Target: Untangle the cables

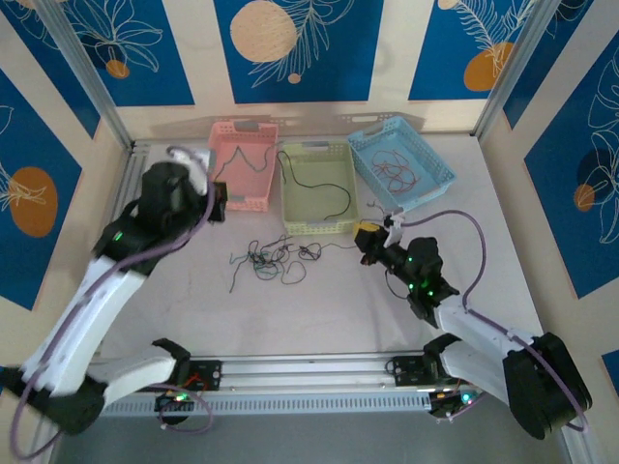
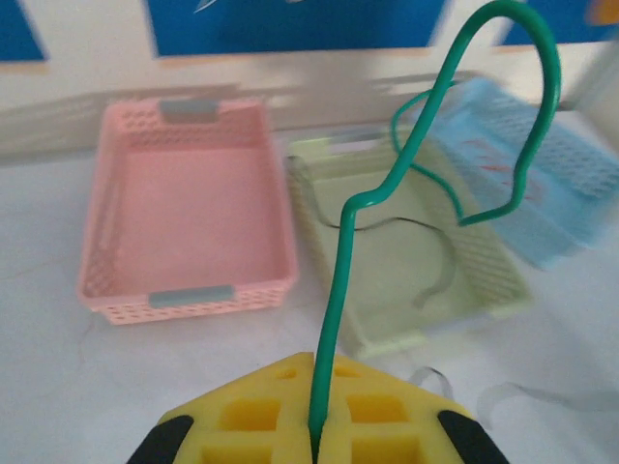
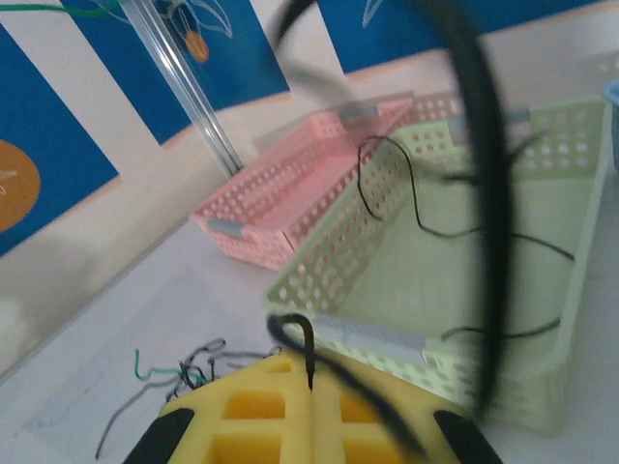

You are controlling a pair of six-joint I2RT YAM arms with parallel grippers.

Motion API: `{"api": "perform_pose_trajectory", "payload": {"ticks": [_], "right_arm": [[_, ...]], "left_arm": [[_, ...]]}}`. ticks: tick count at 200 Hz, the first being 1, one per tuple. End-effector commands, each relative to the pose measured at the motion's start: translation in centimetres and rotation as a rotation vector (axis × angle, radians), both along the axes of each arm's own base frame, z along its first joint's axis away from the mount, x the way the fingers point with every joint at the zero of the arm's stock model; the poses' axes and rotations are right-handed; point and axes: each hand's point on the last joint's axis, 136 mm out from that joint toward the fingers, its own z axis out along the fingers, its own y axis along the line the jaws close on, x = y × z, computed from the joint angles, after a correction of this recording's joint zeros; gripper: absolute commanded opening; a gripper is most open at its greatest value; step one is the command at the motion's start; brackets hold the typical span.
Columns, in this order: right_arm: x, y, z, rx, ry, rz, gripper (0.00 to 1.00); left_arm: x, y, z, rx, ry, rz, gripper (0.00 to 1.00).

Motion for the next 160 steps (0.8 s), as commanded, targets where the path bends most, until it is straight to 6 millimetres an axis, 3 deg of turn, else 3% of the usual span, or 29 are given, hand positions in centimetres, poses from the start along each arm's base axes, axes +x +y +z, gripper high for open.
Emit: {"api": "perform_pose_trajectory", "payload": {"ticks": [1, 33, 73, 120, 160], "right_arm": [[-0.1, -0.8, -2.0, -0.052, 0.038, -0.042, 0.0], [0.1, -1.2, -2.6, -0.037, 0.051, -0.057, 0.0], [0.1, -1.4, -2.7, -0.032, 0.054, -0.063, 0.0], [0.3, -1.5, -2.7, -0.028, 0.061, -0.067, 0.0], [0.4, -1.6, -2.8, -0.025, 0.067, -0.07, 0.0]], "left_arm": [[6.0, 1.9, -1.2, -0.028, -0.012, 0.114, 0.0], [13.6, 3.6, -5.6, -0.023, 0.046, 0.189, 0.0], [20.0, 4.4, -9.5, -0.051, 0.122, 0.209, 0.0], [24.8, 4.1, -14.6, -0.04, 0.19, 0.19, 0.0], [26.5, 3.3, -19.6, -0.017, 0.225, 0.13, 0.0]]}}
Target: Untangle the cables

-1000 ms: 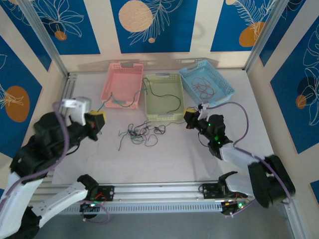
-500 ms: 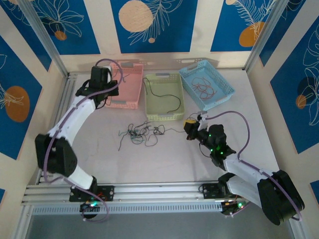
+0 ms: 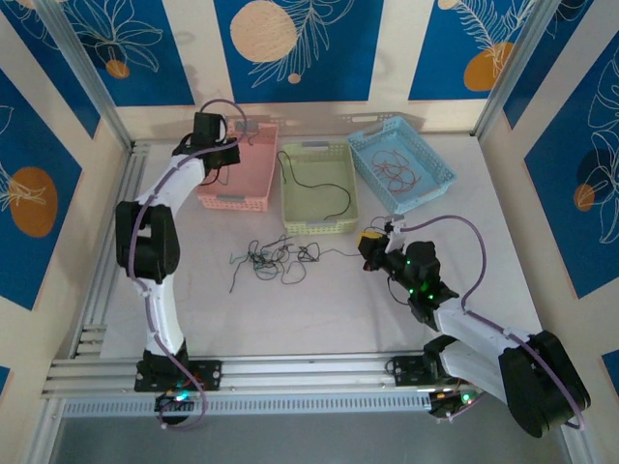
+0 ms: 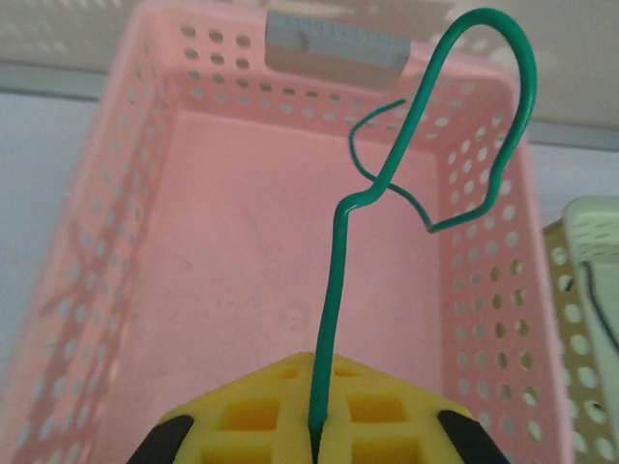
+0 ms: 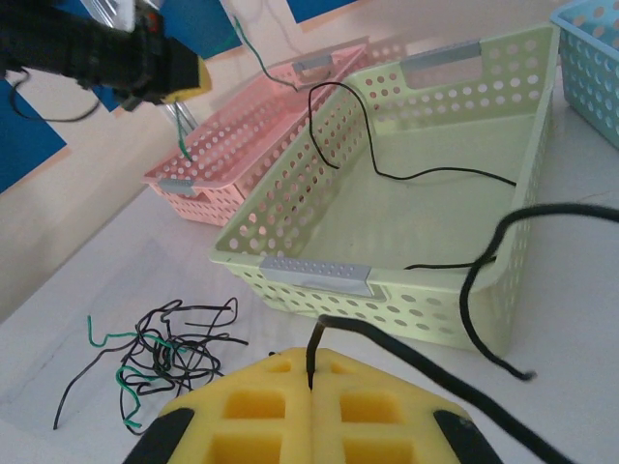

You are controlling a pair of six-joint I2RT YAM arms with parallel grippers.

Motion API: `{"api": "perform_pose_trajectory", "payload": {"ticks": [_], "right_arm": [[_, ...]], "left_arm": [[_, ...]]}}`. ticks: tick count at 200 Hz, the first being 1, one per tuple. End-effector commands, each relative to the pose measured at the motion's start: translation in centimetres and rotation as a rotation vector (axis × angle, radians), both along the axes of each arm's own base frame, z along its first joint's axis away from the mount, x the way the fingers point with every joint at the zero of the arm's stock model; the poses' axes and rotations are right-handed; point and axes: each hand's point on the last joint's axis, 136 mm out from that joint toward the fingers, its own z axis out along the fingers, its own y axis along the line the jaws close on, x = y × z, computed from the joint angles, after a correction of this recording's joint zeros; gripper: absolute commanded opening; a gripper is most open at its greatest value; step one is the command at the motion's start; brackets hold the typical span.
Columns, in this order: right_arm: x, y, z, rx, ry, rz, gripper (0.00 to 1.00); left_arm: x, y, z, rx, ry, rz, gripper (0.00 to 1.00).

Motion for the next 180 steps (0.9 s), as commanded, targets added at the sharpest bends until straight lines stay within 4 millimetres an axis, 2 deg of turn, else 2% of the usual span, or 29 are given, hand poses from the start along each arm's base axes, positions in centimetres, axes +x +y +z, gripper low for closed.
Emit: {"api": "perform_pose_trajectory", "payload": {"ticks": [1, 8, 19, 38, 46, 63, 64, 67, 68, 71, 80, 89, 101, 114, 133, 160, 180], "right_arm": [[0.3, -0.5, 0.0, 0.011, -0.008, -0.026, 0.0], [0.3, -0.5, 0.0, 0.012, -0.006, -0.026, 0.0], [0.3, -0.5, 0.0, 0.012, -0.006, -0.025, 0.0], [0.4, -0.6, 0.0, 0.015, -0.002, -0.027, 0.0], [0.4, -0.6, -0.1, 0.013, 0.0, -0.027, 0.0], [0.4, -0.7, -0.1, 0.016, 0.003, -0.032, 0.0], [0.4, -0.7, -0.1, 0.016, 0.002, -0.032, 0.0], [0.4, -0.7, -0.1, 0.017, 0.004, -0.033, 0.0], [0.4, -0.7, -0.1, 0.017, 0.003, -0.034, 0.0], [0.4, -0.7, -0.1, 0.019, 0.004, -0.034, 0.0], [0.4, -0.8, -0.1, 0.019, 0.004, -0.038, 0.0], [0.4, -0.9, -0.1, 0.018, 0.004, -0.042, 0.0], [0.5, -1.1, -0.2, 0.02, 0.008, -0.056, 0.0], [0.5, -1.3, -0.2, 0.023, 0.013, -0.068, 0.0], [0.4, -1.4, -0.2, 0.025, 0.012, -0.072, 0.0], [0.4, -1.6, -0.2, 0.029, 0.01, -0.081, 0.0], [0.4, -1.7, -0.3, 0.032, 0.013, -0.088, 0.0]], "left_arm": [[1.4, -0.3, -1.3, -0.003, -0.021, -0.054, 0.0], [1.4, -0.4, -2.0, -0.002, -0.018, -0.067, 0.04], [1.2, -0.7, -2.9, -0.012, -0.021, -0.09, 0.26], [0.7, -0.3, -2.8, 0.001, -0.048, -0.089, 0.59], [0.5, 0.2, -2.3, 0.014, -0.057, -0.072, 0.69], [-0.3, 1.3, 0.3, 0.022, -0.088, -0.033, 0.75], [-0.4, 1.3, 1.0, 0.021, -0.099, -0.031, 0.75], [-0.6, 1.4, 1.2, 0.018, -0.102, -0.026, 0.75], [-0.7, 1.5, 2.0, 0.017, -0.115, -0.024, 0.75], [-1.0, 1.6, 2.2, 0.015, -0.117, -0.018, 0.76], [-2.1, 2.0, 4.5, 0.003, -0.154, 0.002, 0.77], [-3.7, 2.2, 7.2, -0.023, -0.199, 0.019, 0.77], [-6.6, 2.3, 9.7, -0.079, -0.243, 0.037, 0.76], [-10.2, 2.4, 10.8, -0.13, -0.263, 0.048, 0.77], [-15.7, 1.9, 9.5, -0.232, -0.239, 0.044, 0.78], [-22.7, -0.4, 3.8, -0.278, -0.132, -0.027, 0.77], [-25.9, -1.1, -0.4, -0.251, -0.049, -0.048, 0.78]]}}
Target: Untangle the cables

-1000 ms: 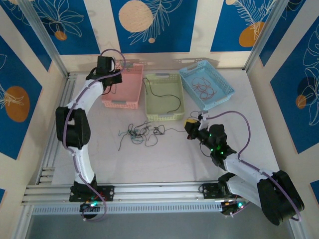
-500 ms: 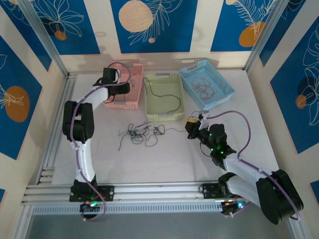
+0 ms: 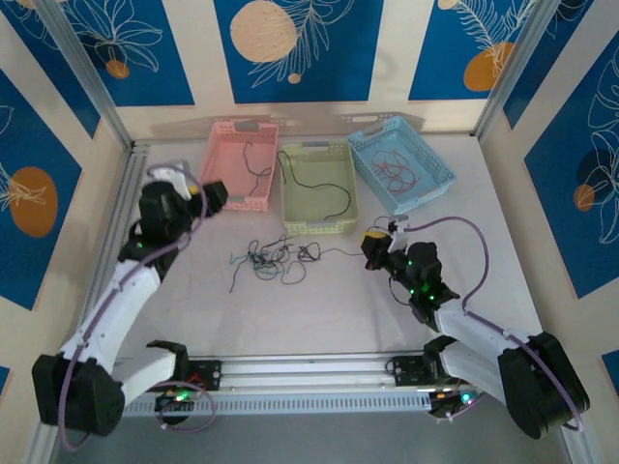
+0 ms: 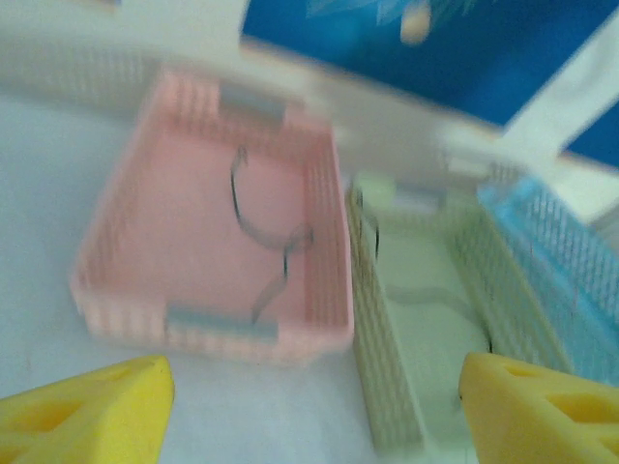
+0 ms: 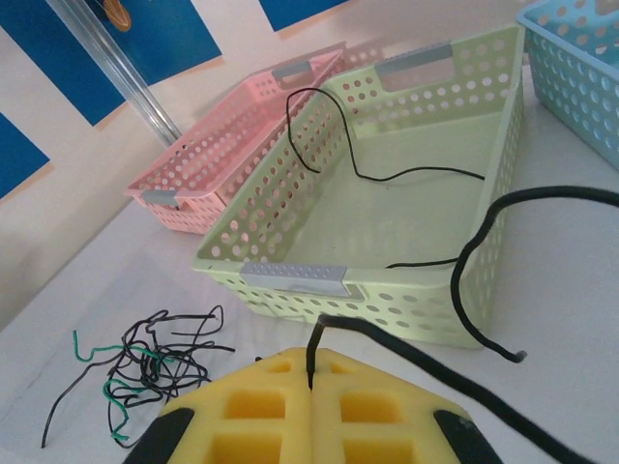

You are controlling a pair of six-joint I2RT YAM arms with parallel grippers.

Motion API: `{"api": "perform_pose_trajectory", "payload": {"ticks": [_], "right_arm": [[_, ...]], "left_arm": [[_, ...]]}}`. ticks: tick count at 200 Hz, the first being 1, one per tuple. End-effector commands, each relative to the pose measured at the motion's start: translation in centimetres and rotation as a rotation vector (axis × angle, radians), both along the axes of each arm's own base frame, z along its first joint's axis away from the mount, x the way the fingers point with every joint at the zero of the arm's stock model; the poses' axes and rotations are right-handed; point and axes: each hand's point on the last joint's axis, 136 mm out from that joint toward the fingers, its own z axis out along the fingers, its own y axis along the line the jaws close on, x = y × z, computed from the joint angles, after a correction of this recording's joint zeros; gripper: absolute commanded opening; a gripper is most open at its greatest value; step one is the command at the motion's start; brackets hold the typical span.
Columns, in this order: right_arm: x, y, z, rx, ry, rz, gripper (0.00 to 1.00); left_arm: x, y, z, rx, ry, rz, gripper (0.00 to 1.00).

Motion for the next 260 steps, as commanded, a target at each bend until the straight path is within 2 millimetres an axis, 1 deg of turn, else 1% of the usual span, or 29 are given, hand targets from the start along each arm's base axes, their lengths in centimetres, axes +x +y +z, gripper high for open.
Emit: {"api": "perform_pose_trajectory", "payload": {"ticks": [1, 15, 29, 50, 65, 85, 99, 109, 134, 139, 151, 164, 188, 209, 234, 251, 260], "right_arm": [[0.1, -0.7, 0.1, 0.012, -0.004, -0.04, 0.0], [0.2, -0.8, 0.0, 0.013, 0.0, -0.041, 0.0], [0.1, -0.8, 0.0, 0.015, -0.001, -0.04, 0.0], [0.2, -0.9, -0.1, 0.017, 0.003, -0.046, 0.0], [0.2, -1.0, -0.1, 0.021, 0.005, -0.053, 0.0], [0.2, -1.1, -0.1, 0.026, 0.006, -0.055, 0.0], [0.2, -1.2, -0.1, 0.029, 0.003, -0.055, 0.0], [0.2, -1.3, -0.1, 0.029, 0.004, -0.06, 0.0], [0.3, -1.4, -0.2, 0.034, 0.011, -0.062, 0.0], [0.3, -1.4, -0.2, 0.036, 0.011, -0.061, 0.0], [0.3, -1.4, -0.2, 0.036, 0.012, -0.059, 0.0], [0.3, -1.5, -0.2, 0.038, 0.016, -0.063, 0.0], [0.3, -1.5, -0.2, 0.04, 0.016, -0.063, 0.0], [0.3, -1.6, -0.2, 0.041, 0.015, -0.065, 0.0], [0.3, -1.5, -0.2, 0.041, 0.016, -0.063, 0.0], [0.3, -1.5, -0.2, 0.042, 0.017, -0.064, 0.0], [0.3, -1.6, -0.2, 0.043, 0.018, -0.064, 0.0]], "left_arm": [[-3.8, -1.6, -8.7, 0.0, 0.232, -0.053, 0.78], [-4.9, -1.4, -11.1, 0.025, 0.273, -0.05, 0.78], [-5.4, -1.2, -13.1, 0.023, 0.298, -0.039, 0.78], [-5.1, -1.2, -15.3, 0.032, 0.33, -0.03, 0.78], [-4.7, -0.9, -16.6, 0.059, 0.36, -0.015, 0.75], [-3.9, -0.7, -17.6, 0.08, 0.362, -0.001, 0.68], [-3.4, -1.5, -17.9, 0.065, 0.359, -0.032, 0.63], [-3.0, -1.7, -18.2, 0.059, 0.36, -0.034, 0.59], [-2.8, -2.1, -19.1, 0.048, 0.375, -0.044, 0.42], [-2.9, -2.1, -19.2, 0.045, 0.375, -0.046, 0.36], [-2.9, -2.1, -19.2, 0.041, 0.372, -0.046, 0.24], [-2.9, -2.3, -19.1, 0.034, 0.37, -0.056, 0.15], [-2.8, -2.6, -18.2, 0.025, 0.348, -0.067, 0.0], [-2.9, -2.3, -17.0, 0.032, 0.321, -0.058, 0.0], [-3.4, -2.2, -14.8, 0.035, 0.28, -0.072, 0.0], [-4.0, -1.6, -12.9, 0.052, 0.26, -0.058, 0.0], [-4.3, -1.3, -11.5, 0.062, 0.24, -0.054, 0.0]]}}
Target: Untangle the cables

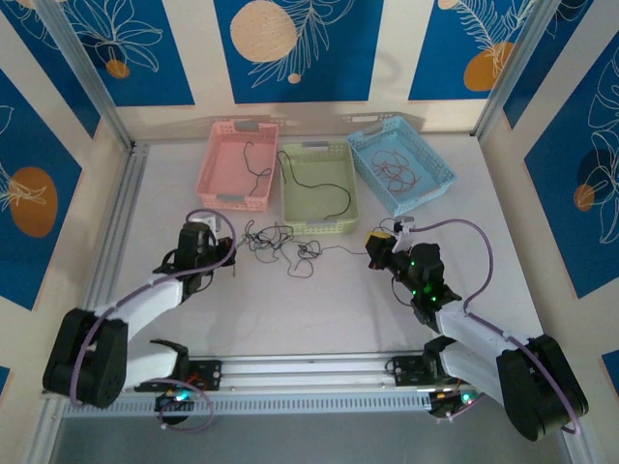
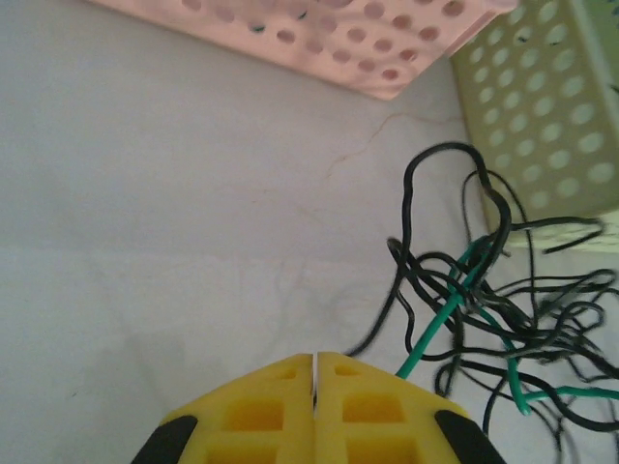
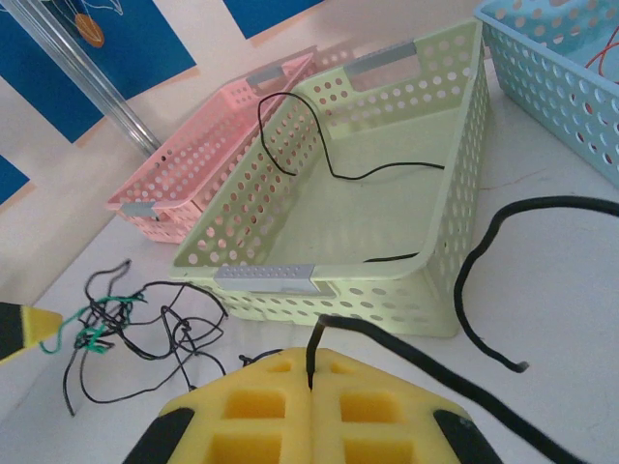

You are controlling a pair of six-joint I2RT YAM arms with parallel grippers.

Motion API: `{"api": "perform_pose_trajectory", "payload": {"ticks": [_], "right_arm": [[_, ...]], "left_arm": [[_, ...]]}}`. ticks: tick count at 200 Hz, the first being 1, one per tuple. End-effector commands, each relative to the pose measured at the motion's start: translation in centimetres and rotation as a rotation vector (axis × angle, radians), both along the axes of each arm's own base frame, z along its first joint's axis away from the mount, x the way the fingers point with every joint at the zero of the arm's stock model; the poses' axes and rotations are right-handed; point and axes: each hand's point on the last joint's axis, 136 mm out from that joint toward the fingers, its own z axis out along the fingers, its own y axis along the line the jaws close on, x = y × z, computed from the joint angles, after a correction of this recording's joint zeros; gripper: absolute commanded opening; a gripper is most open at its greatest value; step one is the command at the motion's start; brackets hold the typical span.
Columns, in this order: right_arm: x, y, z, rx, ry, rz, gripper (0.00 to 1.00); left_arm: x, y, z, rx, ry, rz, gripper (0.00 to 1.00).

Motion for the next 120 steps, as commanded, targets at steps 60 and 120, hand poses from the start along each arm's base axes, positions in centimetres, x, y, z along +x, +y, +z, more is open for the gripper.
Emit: {"api": "perform_pose_trajectory", "payload": {"ticks": [60, 120], "right_arm": [[-0.3, -3.2, 1.9, -0.063, 0.015, -0.123, 0.0], [-2.2, -16.5, -2.7, 0.018, 0.29, -0.747, 0.0]], "left_arm": [[-5.3, 2.8, 17.9, 0.171, -0.206, -0.063, 0.0], [-10.7, 12.1, 23.9, 0.57, -0.277, 0.203, 0.0]]}}
